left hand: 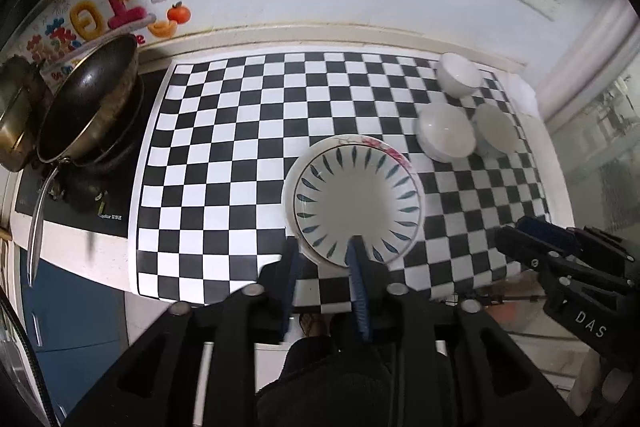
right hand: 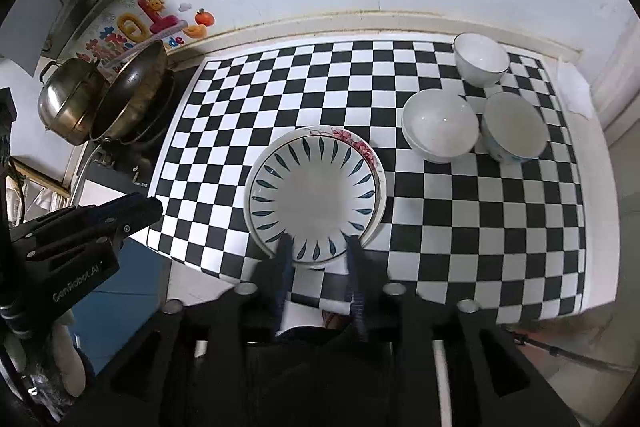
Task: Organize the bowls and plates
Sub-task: 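Raise both tools away from the plate stack toward the white bowls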
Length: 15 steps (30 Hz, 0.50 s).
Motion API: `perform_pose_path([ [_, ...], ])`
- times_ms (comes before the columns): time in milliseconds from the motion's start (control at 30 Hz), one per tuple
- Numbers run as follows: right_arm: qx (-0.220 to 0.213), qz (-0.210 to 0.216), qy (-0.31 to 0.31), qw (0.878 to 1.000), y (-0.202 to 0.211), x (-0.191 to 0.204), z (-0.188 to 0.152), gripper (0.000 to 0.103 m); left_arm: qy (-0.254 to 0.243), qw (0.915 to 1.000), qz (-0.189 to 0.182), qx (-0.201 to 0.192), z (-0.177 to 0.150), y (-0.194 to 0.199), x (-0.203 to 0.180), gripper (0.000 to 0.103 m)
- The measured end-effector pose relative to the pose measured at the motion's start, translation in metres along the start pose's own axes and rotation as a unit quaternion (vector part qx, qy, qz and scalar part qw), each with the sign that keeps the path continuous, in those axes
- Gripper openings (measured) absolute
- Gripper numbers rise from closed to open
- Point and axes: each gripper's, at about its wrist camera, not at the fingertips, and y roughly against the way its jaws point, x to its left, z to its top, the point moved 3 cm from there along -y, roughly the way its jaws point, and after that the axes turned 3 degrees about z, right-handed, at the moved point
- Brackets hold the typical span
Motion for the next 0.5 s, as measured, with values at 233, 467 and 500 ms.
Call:
perform_pose_path([
  [233, -0.036, -0.011, -0.006, 0.999, 0.04, 0.014, -0.023, 0.071, -0.002, 0.9999, -0.01, -0.011, -0.019, 0.023, 0.002, 0.029],
  [467, -0.063, -0.022, -0.013, 0.998, 0.068, 0.023, -0.037, 0.079, -0.008, 0.9995, -0.017, -0.025, -0.031, 0.038, 0.002, 0.035],
  [500, -0.065, -0.023, -0.014, 0.998, 0.071, 0.024, -0.039, 0.079, -0.009, 0.9995, -0.019, -0.025, -0.032, 0.039, 0.003, 0.035],
])
